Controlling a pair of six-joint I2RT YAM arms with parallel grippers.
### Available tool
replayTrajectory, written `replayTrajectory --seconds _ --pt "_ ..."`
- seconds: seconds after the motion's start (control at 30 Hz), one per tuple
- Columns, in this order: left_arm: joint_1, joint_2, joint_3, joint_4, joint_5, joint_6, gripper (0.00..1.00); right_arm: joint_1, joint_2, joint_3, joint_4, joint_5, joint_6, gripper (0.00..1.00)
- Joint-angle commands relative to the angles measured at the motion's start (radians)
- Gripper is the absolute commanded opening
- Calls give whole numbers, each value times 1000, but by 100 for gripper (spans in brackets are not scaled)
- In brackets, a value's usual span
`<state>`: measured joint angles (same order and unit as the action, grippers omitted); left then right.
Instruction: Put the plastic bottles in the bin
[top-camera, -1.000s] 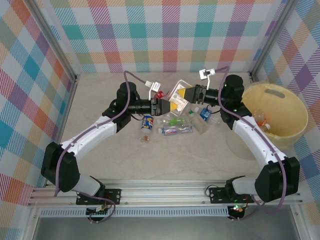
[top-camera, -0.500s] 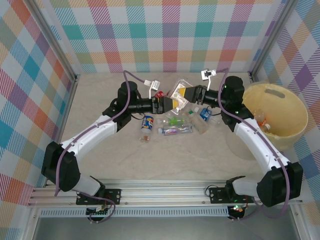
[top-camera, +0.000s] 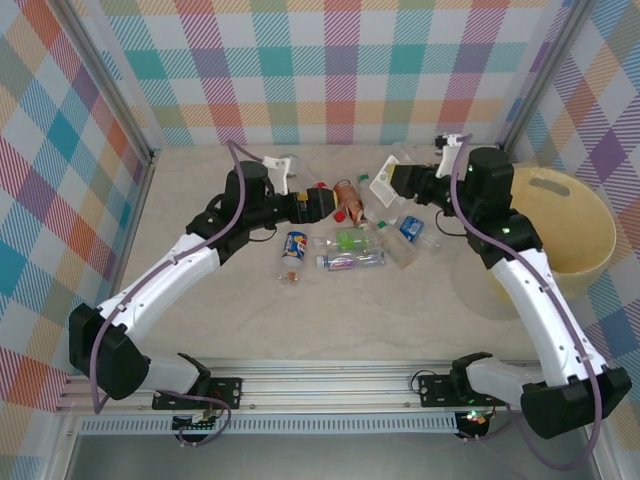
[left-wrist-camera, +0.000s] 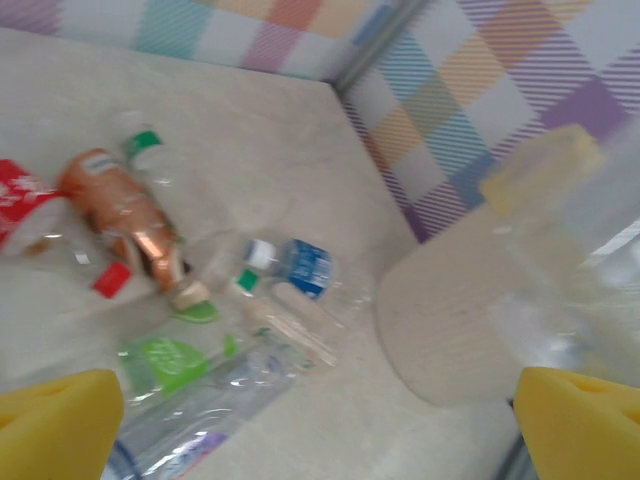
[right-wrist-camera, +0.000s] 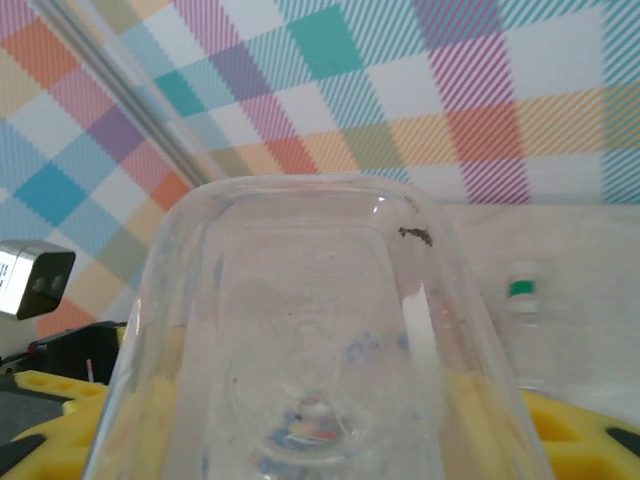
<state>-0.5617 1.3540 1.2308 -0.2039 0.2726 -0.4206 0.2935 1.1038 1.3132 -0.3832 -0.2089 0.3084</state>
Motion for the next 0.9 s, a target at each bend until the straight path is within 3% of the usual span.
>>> replayTrajectory --seconds 0.0,0.67,0.87 --pt "-4 -32 -5 -54 -154 33 100 -37 -50 58 -76 79 -59 36" --pt "-4 -31 -60 -42 -304 3 100 -458 -103 293 -351 123 -139 34" --pt "-4 -13 -44 -62 -297 2 100 -508 -101 281 -381 322 -173 33"
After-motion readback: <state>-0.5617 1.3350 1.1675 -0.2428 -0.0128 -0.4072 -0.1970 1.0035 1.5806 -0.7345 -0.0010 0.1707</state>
